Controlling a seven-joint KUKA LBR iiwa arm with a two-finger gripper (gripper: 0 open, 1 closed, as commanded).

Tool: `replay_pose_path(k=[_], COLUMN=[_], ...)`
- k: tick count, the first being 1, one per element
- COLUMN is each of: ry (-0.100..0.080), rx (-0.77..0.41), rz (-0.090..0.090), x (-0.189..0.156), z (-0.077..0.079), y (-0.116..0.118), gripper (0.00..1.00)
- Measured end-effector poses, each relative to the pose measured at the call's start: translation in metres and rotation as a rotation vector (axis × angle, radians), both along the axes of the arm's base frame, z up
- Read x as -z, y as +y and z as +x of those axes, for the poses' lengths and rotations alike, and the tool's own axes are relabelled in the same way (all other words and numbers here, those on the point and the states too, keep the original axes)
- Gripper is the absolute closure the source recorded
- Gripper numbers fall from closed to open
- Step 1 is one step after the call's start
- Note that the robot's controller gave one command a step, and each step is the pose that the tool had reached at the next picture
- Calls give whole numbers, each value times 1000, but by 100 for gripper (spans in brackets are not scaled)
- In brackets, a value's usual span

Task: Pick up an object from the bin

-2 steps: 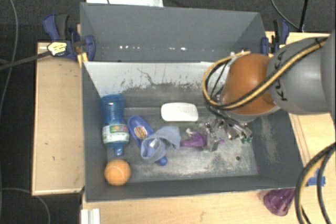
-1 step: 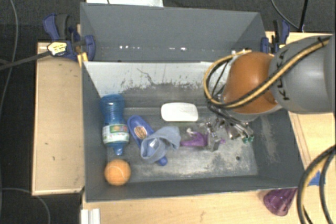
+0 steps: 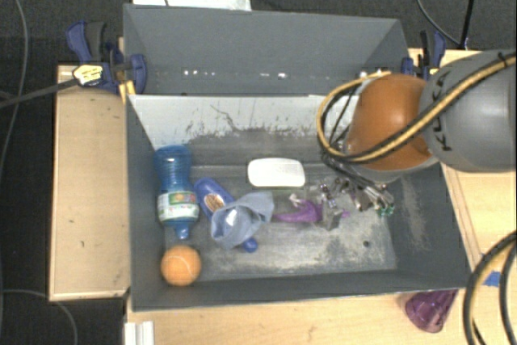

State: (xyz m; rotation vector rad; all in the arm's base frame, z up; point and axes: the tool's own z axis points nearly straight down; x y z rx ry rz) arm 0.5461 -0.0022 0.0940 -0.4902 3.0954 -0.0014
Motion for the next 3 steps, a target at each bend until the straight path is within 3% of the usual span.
replay_pose_path(k=[3], ry=[2], rx=[0], rz=[0], x=[-45], z=[0], y=[0], gripper=[100])
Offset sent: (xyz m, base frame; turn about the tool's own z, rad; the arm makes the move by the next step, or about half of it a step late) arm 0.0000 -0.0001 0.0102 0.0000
